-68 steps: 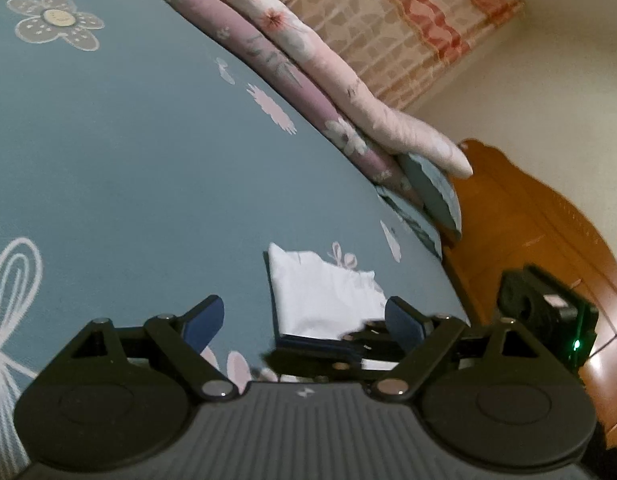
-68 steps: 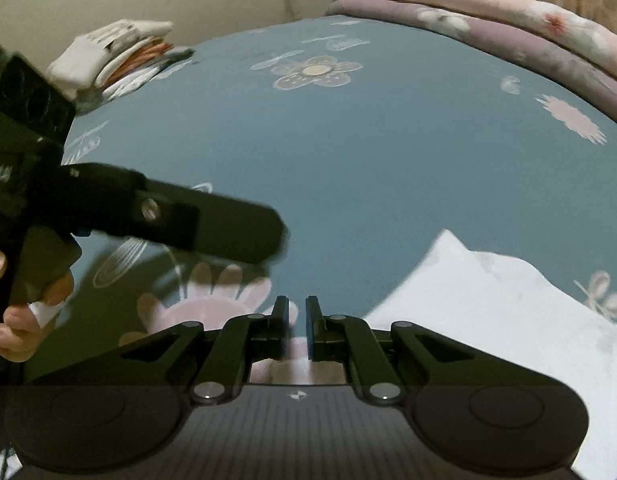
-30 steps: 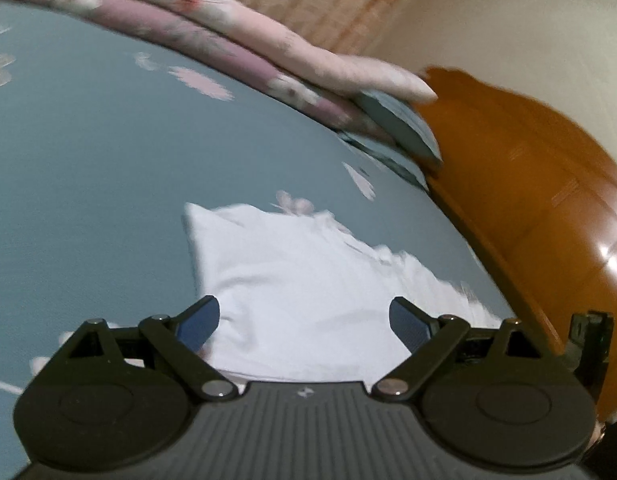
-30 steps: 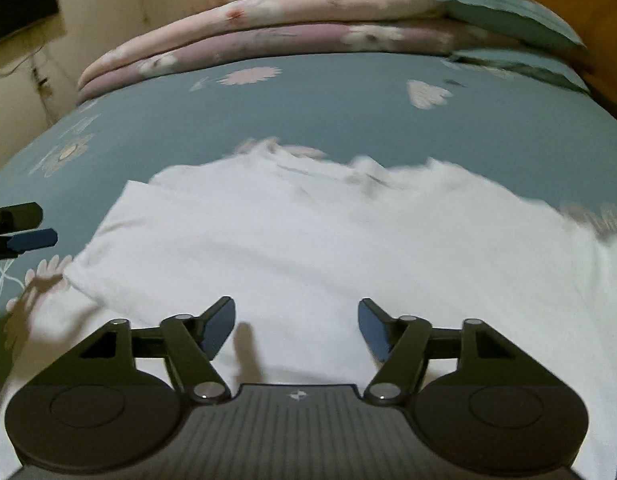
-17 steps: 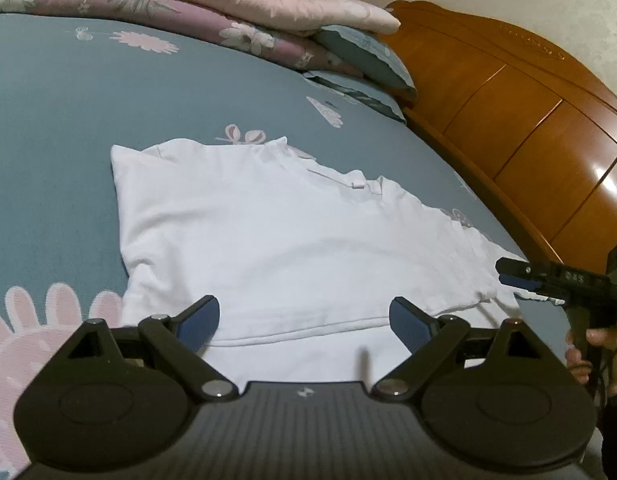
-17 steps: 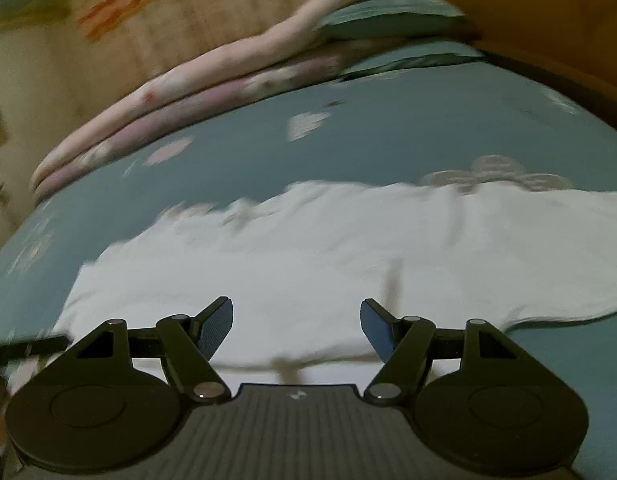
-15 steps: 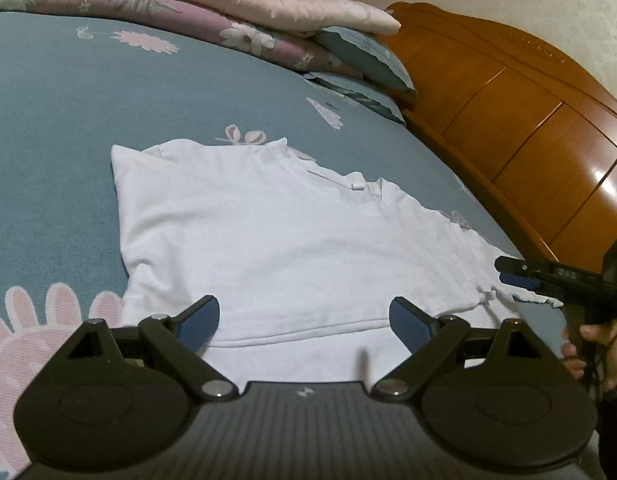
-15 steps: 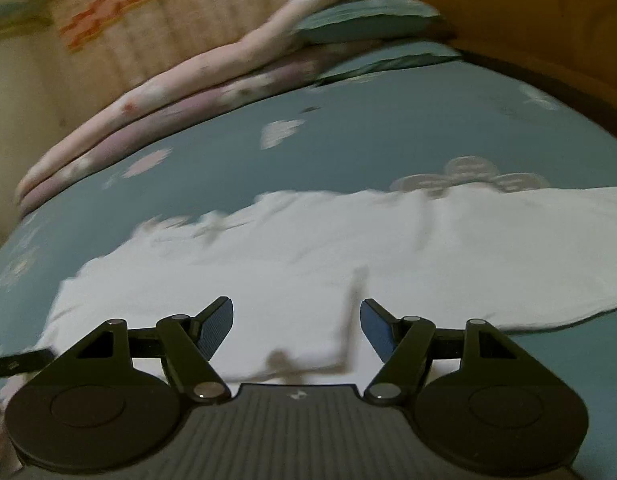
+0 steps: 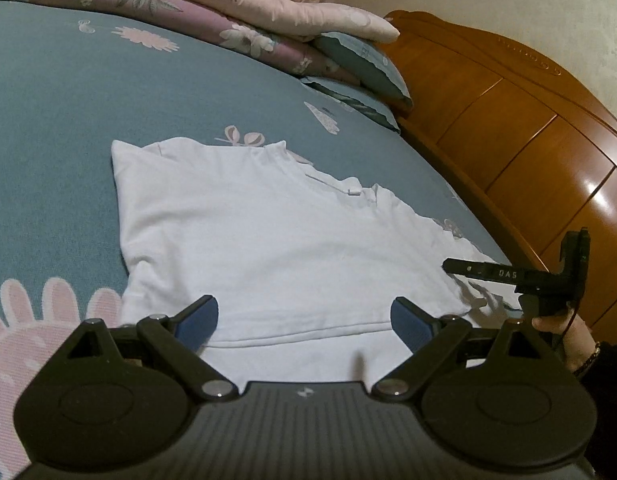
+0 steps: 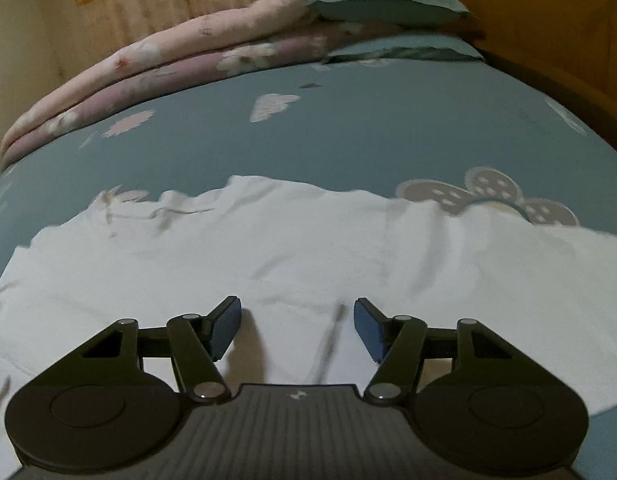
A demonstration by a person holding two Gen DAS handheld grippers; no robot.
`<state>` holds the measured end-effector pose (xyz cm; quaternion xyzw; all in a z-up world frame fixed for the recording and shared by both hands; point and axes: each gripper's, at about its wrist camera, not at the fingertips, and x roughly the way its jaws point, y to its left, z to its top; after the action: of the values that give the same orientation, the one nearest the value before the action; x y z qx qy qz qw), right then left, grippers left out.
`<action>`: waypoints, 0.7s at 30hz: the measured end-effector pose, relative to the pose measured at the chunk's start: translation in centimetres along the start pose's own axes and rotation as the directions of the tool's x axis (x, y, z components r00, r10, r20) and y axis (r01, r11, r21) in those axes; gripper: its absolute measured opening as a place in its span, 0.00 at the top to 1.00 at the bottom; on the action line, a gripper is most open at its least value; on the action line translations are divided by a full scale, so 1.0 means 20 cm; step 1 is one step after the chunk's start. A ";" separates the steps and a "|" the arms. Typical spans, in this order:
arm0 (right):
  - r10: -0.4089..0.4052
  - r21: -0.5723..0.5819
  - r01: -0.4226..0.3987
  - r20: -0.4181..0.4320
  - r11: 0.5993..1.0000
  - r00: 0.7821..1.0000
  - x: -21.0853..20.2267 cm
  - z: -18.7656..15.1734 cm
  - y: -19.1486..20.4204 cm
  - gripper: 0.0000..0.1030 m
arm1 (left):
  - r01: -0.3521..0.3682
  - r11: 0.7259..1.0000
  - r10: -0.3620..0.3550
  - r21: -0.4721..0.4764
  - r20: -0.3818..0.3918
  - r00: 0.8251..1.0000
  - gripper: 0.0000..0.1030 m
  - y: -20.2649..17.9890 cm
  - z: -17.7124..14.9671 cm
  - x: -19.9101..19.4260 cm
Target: Fold clothes
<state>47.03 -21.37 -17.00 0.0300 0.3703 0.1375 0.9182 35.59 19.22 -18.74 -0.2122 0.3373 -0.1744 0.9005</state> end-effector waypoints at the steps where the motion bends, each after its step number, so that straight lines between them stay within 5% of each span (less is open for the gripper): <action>1: -0.012 -0.025 0.011 -0.006 1.000 1.000 0.00 -0.01 0.03 0.39 | 0.000 1.000 0.000 0.002 0.000 1.000 0.10 0.00 0.00 0.00; 4: -0.043 -0.073 0.041 -0.023 0.997 0.999 -0.01 -0.03 0.09 0.39 | 0.000 1.000 0.000 0.004 0.000 1.000 0.10 0.00 0.00 0.00; 10: -0.035 0.095 0.037 -0.020 0.995 0.999 -0.03 -0.03 0.03 0.39 | 0.003 1.000 -0.003 -0.001 0.001 1.000 0.09 0.00 0.00 0.00; 11: -0.028 0.084 0.029 -0.014 0.996 1.000 -0.03 -0.02 0.04 0.43 | 0.003 1.000 -0.003 -0.002 0.002 1.000 0.09 0.00 0.00 0.00; 14: -0.008 0.048 0.007 0.005 0.999 1.000 -0.05 -0.01 0.07 0.84 | 0.002 1.000 -0.002 -0.003 0.003 1.000 0.09 0.00 0.00 0.00; 15: -0.001 0.036 0.000 0.011 0.999 1.000 -0.05 -0.01 0.08 0.89 | 0.002 1.000 -0.002 -0.003 0.003 1.000 0.09 0.00 0.00 0.00; 21: -0.012 -0.083 0.019 0.084 0.996 0.996 -0.11 0.07 0.17 0.87 | 0.005 1.000 -0.005 -0.006 0.003 1.000 0.09 0.00 0.01 0.00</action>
<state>45.72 -18.56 -14.01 -0.0055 0.3256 0.1445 0.9344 35.68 19.25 -18.66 -0.2157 0.3359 -0.1752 0.9000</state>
